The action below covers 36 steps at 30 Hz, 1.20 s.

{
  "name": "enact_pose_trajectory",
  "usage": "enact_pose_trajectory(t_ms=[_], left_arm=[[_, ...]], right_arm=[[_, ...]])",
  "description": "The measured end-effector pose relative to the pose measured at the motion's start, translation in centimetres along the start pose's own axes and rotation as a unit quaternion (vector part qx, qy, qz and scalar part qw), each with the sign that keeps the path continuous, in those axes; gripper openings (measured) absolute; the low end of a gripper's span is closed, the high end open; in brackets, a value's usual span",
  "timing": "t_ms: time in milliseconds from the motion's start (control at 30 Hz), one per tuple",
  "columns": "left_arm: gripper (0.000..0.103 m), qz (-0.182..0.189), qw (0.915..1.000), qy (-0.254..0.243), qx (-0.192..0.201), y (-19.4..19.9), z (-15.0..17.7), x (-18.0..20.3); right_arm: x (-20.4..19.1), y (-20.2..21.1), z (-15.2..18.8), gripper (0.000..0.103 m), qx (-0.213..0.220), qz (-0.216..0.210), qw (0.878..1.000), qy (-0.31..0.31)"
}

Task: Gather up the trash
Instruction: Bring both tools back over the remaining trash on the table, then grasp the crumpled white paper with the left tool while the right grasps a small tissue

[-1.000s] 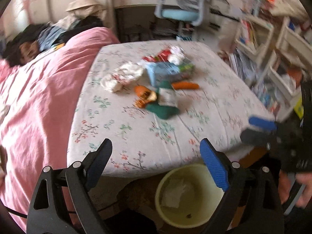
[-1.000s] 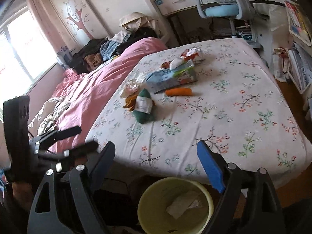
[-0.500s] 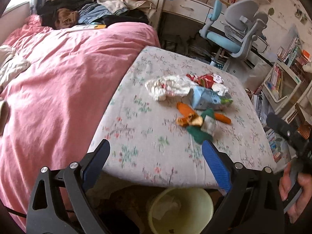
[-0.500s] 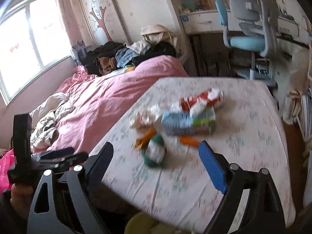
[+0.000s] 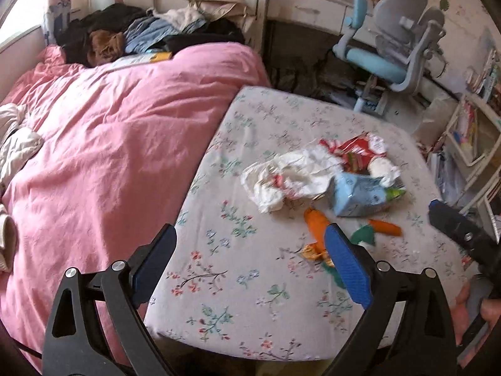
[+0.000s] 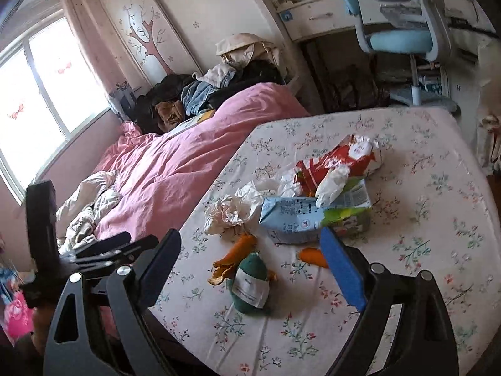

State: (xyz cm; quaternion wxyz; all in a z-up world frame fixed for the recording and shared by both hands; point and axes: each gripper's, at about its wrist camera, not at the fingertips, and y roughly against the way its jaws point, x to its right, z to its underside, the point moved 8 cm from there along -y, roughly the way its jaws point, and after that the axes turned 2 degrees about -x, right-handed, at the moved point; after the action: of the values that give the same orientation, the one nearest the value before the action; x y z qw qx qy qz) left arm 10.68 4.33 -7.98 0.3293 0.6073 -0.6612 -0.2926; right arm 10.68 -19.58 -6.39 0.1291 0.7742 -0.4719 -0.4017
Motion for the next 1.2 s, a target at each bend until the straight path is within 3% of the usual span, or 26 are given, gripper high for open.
enact_pose_trajectory(t_ms=[200,400,567,700,967,1200], left_arm=[[0.092,0.006,0.9997,0.020,-0.013,-0.8,0.5,-1.0],[0.092,-0.009,0.9999,-0.001,-0.012,-0.7,0.5,-1.3],[0.092,-0.018,0.9992,-0.025,-0.025,-1.3,-0.8,-3.4],[0.092,-0.026,0.9989,-0.005,-0.039,-2.4,-1.0,-5.3],[0.092,-0.028,0.9959,-0.071,-0.049,-5.3,-1.4,-1.0],[0.092,-0.001,0.9969,-0.025,-0.075,-9.3,-3.9,1.3]], right_arm=[[0.5,-0.6,0.1,0.086,-0.011,0.005,1.000,-0.010],[0.6,-0.8,0.2,0.086,-0.017,0.025,0.999,0.010],[1.2,-0.9,-0.5,0.086,-0.014,0.040,0.999,0.021],[1.7,-0.8,-1.1,0.086,-0.014,0.039,0.999,0.019],[2.9,-0.8,-2.2,0.079,-0.011,0.026,1.000,0.001],[4.7,-0.9,-2.7,0.079,-0.012,0.028,0.999,-0.031]])
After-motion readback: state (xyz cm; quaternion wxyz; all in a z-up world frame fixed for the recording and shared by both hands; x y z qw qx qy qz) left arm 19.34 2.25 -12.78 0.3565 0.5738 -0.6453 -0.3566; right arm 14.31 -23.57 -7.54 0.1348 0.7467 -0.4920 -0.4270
